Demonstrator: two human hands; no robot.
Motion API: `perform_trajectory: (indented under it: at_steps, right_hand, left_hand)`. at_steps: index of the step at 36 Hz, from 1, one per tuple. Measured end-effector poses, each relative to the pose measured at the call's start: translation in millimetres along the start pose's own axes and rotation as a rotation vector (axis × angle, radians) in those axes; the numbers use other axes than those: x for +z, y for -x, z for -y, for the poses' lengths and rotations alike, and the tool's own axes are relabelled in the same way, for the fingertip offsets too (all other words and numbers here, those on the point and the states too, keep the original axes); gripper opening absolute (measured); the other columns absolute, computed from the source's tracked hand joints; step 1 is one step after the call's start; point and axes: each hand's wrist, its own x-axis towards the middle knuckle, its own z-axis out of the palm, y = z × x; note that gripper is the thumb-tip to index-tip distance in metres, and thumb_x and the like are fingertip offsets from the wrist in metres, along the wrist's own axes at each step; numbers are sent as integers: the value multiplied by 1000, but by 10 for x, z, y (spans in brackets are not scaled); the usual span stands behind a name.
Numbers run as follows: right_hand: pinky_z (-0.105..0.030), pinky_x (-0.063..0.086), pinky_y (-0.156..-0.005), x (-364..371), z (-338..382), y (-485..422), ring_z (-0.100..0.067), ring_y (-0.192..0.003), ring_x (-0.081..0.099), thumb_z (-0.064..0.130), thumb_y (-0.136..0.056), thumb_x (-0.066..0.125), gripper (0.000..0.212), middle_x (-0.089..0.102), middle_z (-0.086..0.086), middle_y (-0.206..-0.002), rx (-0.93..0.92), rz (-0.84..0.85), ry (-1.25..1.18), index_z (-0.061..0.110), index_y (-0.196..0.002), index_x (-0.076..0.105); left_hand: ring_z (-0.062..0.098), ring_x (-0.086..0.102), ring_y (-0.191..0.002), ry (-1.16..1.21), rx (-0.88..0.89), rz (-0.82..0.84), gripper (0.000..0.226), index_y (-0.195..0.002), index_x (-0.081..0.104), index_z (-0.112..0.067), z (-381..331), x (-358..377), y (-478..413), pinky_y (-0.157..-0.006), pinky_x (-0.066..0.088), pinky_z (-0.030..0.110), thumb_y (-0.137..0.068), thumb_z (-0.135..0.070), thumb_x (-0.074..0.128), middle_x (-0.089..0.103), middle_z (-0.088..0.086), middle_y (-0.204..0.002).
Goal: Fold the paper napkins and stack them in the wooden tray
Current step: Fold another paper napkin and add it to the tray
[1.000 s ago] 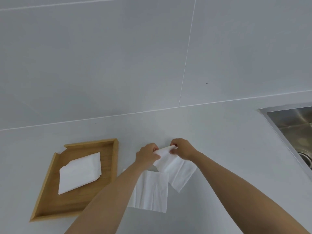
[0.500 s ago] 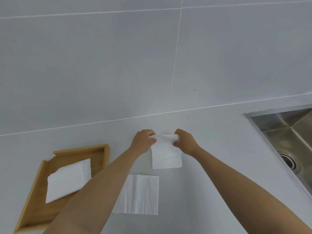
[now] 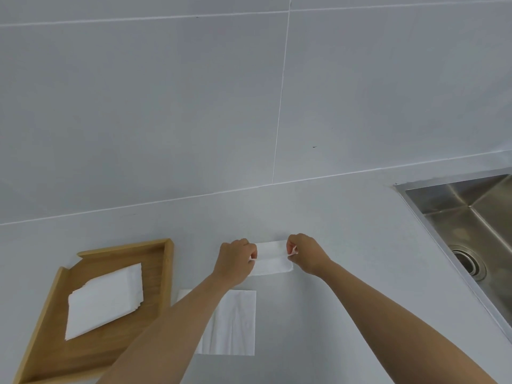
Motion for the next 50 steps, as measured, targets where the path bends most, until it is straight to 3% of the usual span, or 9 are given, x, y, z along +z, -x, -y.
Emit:
perform_trajectory:
  at_steps: [6, 12, 16, 20, 32, 43, 46, 47, 50]
  right_hand:
    - [-25, 37, -70, 10, 18, -36, -20, -80, 46, -1, -85, 46, 16, 50, -5, -89, -4, -68, -103, 13, -78, 44]
    - [-16, 34, -58, -20, -3, -97, -20, -83, 44, -16, -74, 34, 42, 51, -8, -88, 9, 15, -70, 22, -58, 40]
    - [-31, 44, -81, -28, -61, -84, -28, -99, 53, -14, -76, 30, 38, 60, -16, -114, 29, 131, 13, 4, -89, 61]
    - [-35, 44, -92, -48, -107, -102, -30, -109, 53, -13, -78, 31, 42, 58, -16, -119, 51, 101, 16, 2, -107, 56]
    - [-38, 43, -98, 48, -35, -392, -26, -121, 44, 16, -83, 64, 52, 50, -11, -129, 140, 45, -14, 14, -130, 42]
    - [-33, 44, -88, 155, -7, -537, -27, -112, 48, 13, -80, 66, 28, 53, -12, -119, 138, 67, 75, 5, -106, 60]
    - [-26, 40, -74, 150, -3, -527, -25, -98, 51, 11, -83, 60, 13, 56, -10, -106, 143, 73, 3, 5, -94, 62]
    - [-22, 38, -67, 135, 4, -505, -23, -90, 50, 10, -84, 58, 3, 57, -5, -94, 138, 71, -48, 9, -82, 60]
    - [-18, 30, -54, 112, 20, -450, -16, -71, 44, 5, -83, 56, 33, 44, 6, -66, 155, 64, -228, 20, -58, 41]
  left_hand:
    - [28, 60, -83, 98, -47, -36, 12, -94, 59, -7, 23, -17, -58, -72, 35, 25, -86, -8, 49, 59, 8, -104]
    - [26, 59, -89, 82, -33, 101, 17, -97, 60, -10, 68, -19, -122, -80, 40, 28, -81, -11, 55, 57, 5, -103]
    - [22, 58, -95, 82, -33, 253, 33, -97, 61, -13, 125, 13, -125, -83, 34, 27, -72, -33, 69, 48, -6, -91]
    - [21, 56, -97, 96, -77, 258, 44, -98, 60, -15, 179, 10, -197, -83, 31, 28, -73, -51, 65, 57, 1, -103]
    - [26, 46, -116, 109, -233, 280, 46, -120, 48, -13, 161, 55, -489, -93, 40, 34, -80, -26, 64, 44, 10, -125]
    - [25, 49, -108, 145, -263, 293, 21, -98, 61, -10, 126, 159, -534, -82, 38, 31, -77, -14, 61, 46, 8, -117]
    - [24, 52, -95, 248, -319, 281, 3, -77, 57, -17, 154, 107, -490, -78, 33, 31, -78, -14, 58, 50, 1, -94]
    - [22, 50, -88, 303, -346, 283, 16, -67, 49, -22, 174, 92, -473, -77, 32, 30, -78, -14, 58, 48, -3, -83]
    - [18, 45, -74, 454, -382, 261, 34, -58, 35, -25, 253, 25, -400, -69, 33, 27, -79, -10, 57, 41, -9, -66]
